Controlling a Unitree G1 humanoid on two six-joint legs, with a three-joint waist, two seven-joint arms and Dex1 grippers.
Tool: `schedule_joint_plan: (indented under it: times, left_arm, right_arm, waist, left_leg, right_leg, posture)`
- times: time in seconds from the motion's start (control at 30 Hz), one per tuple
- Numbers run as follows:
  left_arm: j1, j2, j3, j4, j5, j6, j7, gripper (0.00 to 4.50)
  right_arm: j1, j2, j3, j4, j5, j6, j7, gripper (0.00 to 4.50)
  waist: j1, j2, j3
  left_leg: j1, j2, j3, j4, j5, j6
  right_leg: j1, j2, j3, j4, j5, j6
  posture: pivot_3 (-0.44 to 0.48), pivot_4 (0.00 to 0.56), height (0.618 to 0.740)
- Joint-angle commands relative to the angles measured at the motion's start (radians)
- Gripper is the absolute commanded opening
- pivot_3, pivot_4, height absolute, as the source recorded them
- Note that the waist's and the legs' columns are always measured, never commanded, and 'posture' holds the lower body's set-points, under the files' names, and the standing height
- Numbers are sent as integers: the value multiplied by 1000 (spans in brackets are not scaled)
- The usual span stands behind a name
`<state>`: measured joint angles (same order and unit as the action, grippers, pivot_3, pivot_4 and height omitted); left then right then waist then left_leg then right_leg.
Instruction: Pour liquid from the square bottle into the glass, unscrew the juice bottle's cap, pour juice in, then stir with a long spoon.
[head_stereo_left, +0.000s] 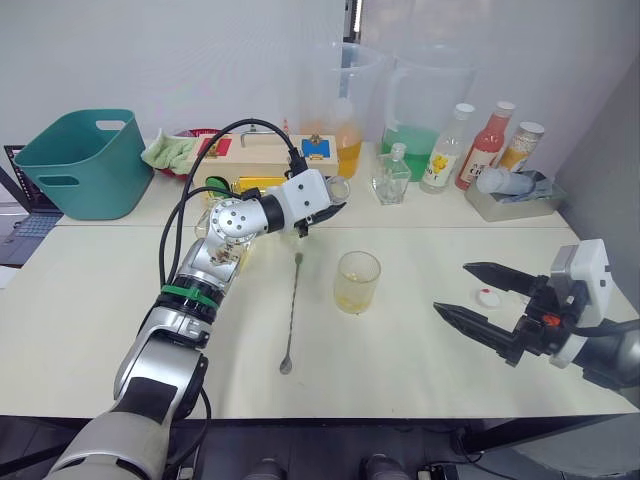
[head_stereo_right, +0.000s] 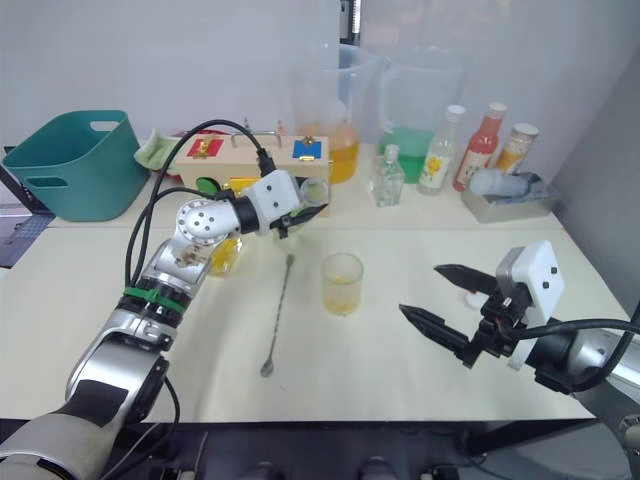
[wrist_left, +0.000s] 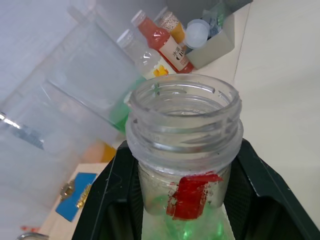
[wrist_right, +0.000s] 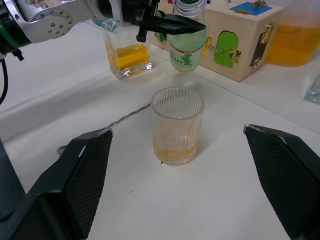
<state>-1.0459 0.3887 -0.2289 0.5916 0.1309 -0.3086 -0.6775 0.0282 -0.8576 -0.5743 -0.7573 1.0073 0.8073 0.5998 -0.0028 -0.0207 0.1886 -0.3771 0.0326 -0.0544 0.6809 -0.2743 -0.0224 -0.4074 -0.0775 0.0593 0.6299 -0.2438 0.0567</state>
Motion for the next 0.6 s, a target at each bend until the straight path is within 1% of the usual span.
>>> schedule_joint_plan:
  times: [0.03, 0.1, 0.23, 0.53, 0.6]
  left_arm:
    - [-35, 0, -5, 5, 68, -125, 87, 1531]
    - [-38, -2, -4, 21, 78, -145, 97, 1531]
    - [-26, 5, -41, 45, 151, -256, 137, 1531]
    - [-29, -1, -57, 121, 208, -340, 208, 1531]
    - [-26, 2, -65, 134, 228, -357, 227, 1531]
  right_arm:
    - [3, 2, -23, -38, 26, -28, -23, 4463]
    - [4, 0, -22, -39, 29, -30, -27, 4463]
    - [0, -1, -14, -46, 18, -33, -54, 4463]
    - [-12, -7, 4, -54, 29, -32, -98, 4463]
    - [-37, -10, 7, -43, 35, -29, -117, 4463]
  waist:
    - [1, 0, 0]
    - [2, 0, 0]
    - [6, 0, 0]
    - [7, 0, 0]
    - [7, 0, 0]
  left_leg:
    - [0, 0, 0, 0, 0, 0]
    - [0, 0, 0, 0, 0, 0]
    - [0, 0, 0, 0, 0, 0]
    - [0, 0, 0, 0, 0, 0]
    - [0, 0, 0, 0, 0, 0]
  right_leg:
    - [0, 0, 0, 0, 0, 0]
    - [0, 0, 0, 0, 0, 0]
    - [0, 0, 0, 0, 0, 0]
    - [0, 0, 0, 0, 0, 1]
    - [0, 0, 0, 0, 0, 1]
  posture:
    - [0, 150, 740]
    - [0, 150, 740]
    - [0, 150, 740]
    - [0, 150, 740]
    - [0, 150, 740]
